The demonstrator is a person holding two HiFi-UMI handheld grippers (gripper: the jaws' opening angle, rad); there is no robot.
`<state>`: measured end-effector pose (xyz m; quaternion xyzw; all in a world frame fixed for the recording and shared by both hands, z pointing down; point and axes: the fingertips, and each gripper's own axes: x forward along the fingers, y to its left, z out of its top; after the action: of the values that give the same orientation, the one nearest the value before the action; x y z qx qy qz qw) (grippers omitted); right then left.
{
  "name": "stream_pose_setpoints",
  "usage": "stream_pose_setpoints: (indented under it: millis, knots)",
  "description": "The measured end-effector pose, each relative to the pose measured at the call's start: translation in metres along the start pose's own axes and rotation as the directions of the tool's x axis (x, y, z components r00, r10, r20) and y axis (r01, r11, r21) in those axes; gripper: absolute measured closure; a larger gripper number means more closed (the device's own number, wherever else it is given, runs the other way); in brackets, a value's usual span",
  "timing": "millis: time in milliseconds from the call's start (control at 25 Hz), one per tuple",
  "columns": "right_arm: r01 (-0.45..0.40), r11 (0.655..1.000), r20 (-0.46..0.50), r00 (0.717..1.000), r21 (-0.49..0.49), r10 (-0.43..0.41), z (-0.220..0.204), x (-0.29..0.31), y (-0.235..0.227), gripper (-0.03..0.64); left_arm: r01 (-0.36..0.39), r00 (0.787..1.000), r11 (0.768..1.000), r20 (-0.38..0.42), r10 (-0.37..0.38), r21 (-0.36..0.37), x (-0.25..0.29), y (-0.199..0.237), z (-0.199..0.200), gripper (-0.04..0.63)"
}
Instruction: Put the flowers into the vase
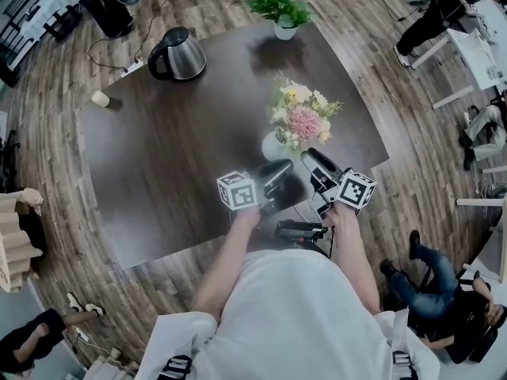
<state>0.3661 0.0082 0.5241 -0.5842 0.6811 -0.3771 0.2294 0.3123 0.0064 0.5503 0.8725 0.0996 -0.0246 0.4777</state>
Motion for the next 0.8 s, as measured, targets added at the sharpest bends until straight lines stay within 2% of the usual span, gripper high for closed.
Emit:
stream_pose_setpoints:
  millis: [560, 800]
  knots:
    - [-0.159, 0.986, -0.084, 0.983, 0.045, 0.162, 0.001, -0.054, 0.009, 0.431, -0.064, 0.997, 0.997, 0.042, 0.063, 0.032, 0.031, -0.044, -0.042, 0.580]
    - [-0.275, 0.961, -0.124, 0.954, 0.002, 0.273, -0.006, -0.077, 0.028, 0.433, -0.093, 0.993, 0.995, 0.080, 0.090, 0.045, 0.033, -0.064, -0.056, 0.580]
